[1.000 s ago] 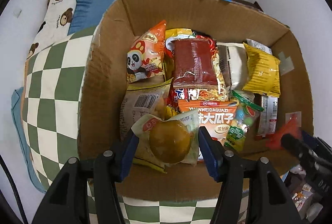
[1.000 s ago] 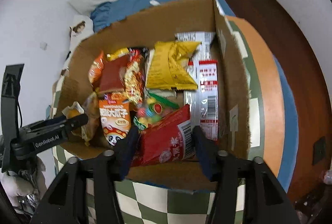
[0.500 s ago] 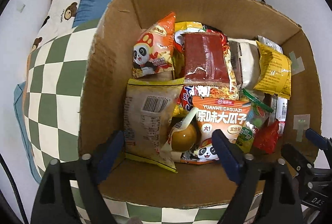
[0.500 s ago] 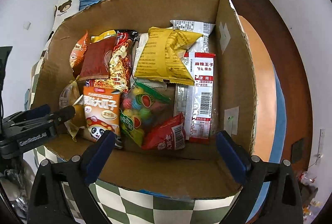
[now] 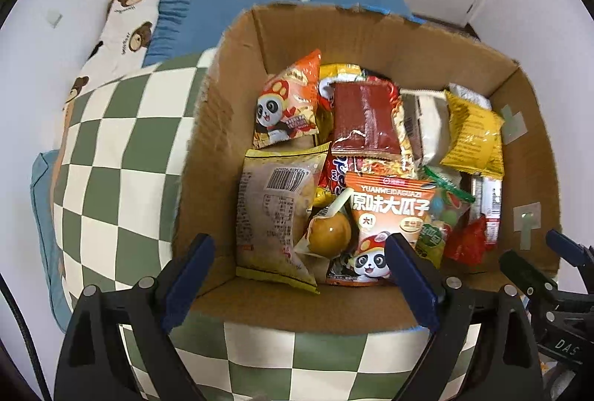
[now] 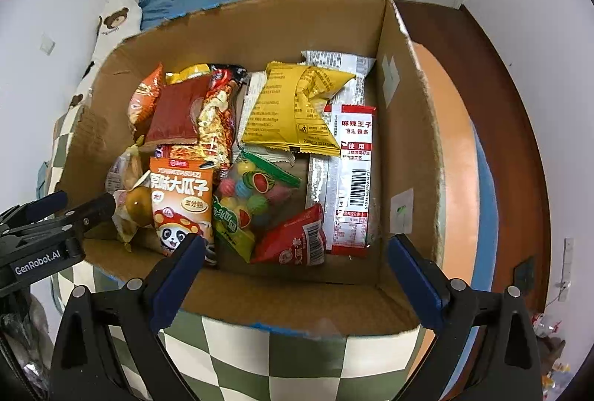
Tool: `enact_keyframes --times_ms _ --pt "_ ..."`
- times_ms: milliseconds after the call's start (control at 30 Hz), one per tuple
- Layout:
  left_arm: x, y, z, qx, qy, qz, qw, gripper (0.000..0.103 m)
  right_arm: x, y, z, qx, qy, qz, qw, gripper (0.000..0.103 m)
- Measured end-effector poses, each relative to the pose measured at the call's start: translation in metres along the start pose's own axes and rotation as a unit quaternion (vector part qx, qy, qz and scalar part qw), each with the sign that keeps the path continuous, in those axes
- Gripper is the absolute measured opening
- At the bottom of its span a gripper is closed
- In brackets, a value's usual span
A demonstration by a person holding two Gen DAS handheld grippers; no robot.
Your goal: Organize snacks
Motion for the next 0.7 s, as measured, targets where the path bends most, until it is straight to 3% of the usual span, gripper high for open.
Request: enact_keyframes --times_ms 367,700 --pt "-0.075 -0.002 -0.053 -0.001 -0.112 0.007 0.9937 0.094 -0.069 0.0 -0.047 -0.015 -0.098 -0.003 0.995 0.101" --pt "-0.15 -0.007 -0.118 0.013 -0.188 0.004 0.982 0.094 -0.156 0.012 -0.116 -0.037 -0.186 0.003 0.982 0.103"
Point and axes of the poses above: each gripper's, at about its wrist camera, not at the fingertips, and x roughly the way its jaws point, y to its left, z to its top, the point moved 3 cm from there along x, roughly the way its jaws point, and after that the axes turned 6 degrees about y, right-handed, at the moved point
